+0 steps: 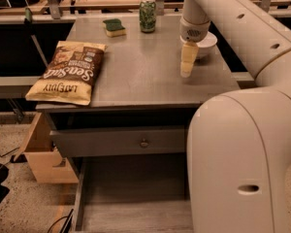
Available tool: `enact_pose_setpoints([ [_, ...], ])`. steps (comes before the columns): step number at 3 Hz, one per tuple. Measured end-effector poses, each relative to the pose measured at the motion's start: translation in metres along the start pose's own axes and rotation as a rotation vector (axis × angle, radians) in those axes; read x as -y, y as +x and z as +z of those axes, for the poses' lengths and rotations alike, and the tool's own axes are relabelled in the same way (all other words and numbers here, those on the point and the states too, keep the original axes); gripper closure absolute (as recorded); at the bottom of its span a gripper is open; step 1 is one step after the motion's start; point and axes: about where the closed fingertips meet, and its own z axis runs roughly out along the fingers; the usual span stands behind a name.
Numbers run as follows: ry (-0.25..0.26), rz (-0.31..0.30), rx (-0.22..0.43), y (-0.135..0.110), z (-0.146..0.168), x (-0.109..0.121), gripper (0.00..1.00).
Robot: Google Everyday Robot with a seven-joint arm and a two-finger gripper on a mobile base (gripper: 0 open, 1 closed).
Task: Move white bowl near brown chip bag
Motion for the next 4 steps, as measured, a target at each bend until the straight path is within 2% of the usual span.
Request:
enact_pose_setpoints([
  [1, -0.026, 0.024, -0.056, 0.0192, 0.0226, 0.0036, 0.0],
  [3, -0.02, 0.022, -0.053, 0.0171, 0.0295, 0.0068, 0.49],
  [4, -0.02, 0.022, -0.053, 0.0169, 0.0231, 0.0086, 0.73],
])
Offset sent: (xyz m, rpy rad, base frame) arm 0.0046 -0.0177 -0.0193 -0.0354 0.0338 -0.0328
